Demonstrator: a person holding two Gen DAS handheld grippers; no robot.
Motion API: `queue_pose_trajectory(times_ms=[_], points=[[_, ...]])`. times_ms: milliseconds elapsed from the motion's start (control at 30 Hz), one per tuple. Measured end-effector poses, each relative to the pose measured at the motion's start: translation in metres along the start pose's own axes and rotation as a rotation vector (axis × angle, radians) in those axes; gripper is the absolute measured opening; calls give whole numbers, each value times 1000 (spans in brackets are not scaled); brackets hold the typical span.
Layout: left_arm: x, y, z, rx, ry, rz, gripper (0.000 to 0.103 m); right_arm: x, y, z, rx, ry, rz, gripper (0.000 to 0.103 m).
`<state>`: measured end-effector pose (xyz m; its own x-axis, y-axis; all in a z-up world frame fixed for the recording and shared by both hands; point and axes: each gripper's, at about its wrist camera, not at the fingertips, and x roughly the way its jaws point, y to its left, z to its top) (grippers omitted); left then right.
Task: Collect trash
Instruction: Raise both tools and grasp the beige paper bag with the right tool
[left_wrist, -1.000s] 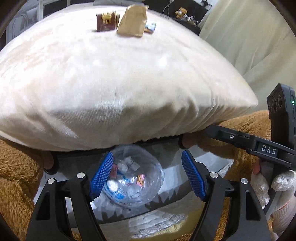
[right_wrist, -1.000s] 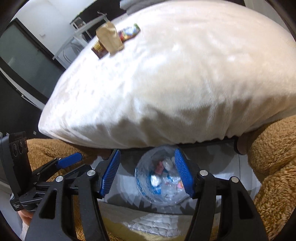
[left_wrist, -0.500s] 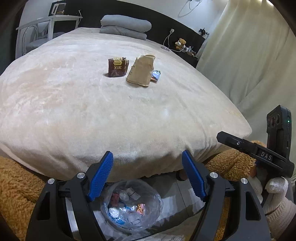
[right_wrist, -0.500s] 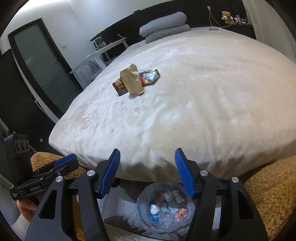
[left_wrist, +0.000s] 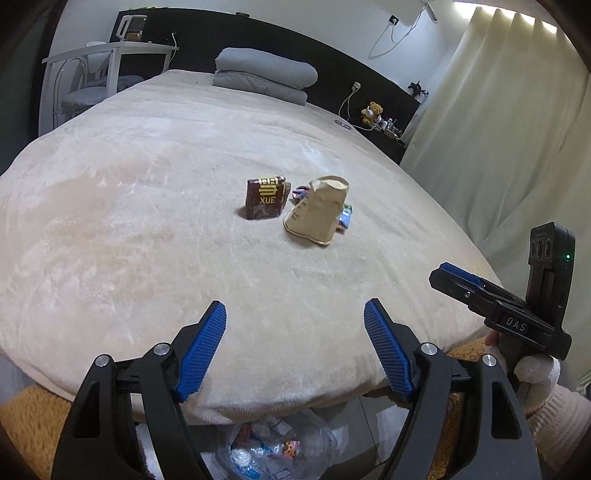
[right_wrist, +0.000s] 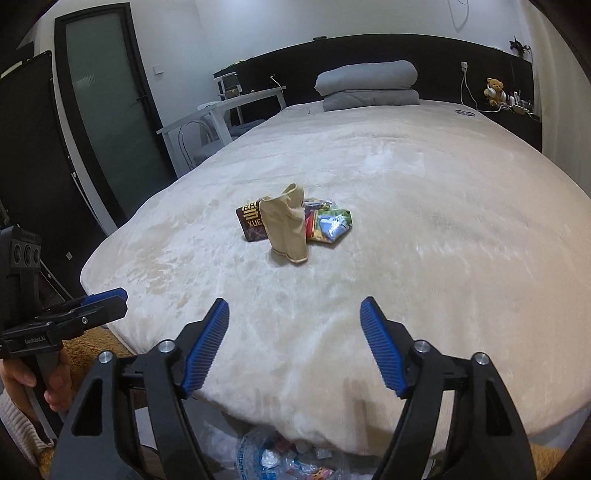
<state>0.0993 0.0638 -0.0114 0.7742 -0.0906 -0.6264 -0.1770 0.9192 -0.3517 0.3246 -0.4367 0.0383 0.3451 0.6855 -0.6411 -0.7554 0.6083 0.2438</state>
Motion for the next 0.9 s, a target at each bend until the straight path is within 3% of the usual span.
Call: queue_pose_trajectory(times_ms=[400,900], points=[[15,30,52,-5,-38,16,76,82,8,39,-43,56,15,78],[44,52,82,-9,-9,39,76,154,11,71,-67,73,-7,78]])
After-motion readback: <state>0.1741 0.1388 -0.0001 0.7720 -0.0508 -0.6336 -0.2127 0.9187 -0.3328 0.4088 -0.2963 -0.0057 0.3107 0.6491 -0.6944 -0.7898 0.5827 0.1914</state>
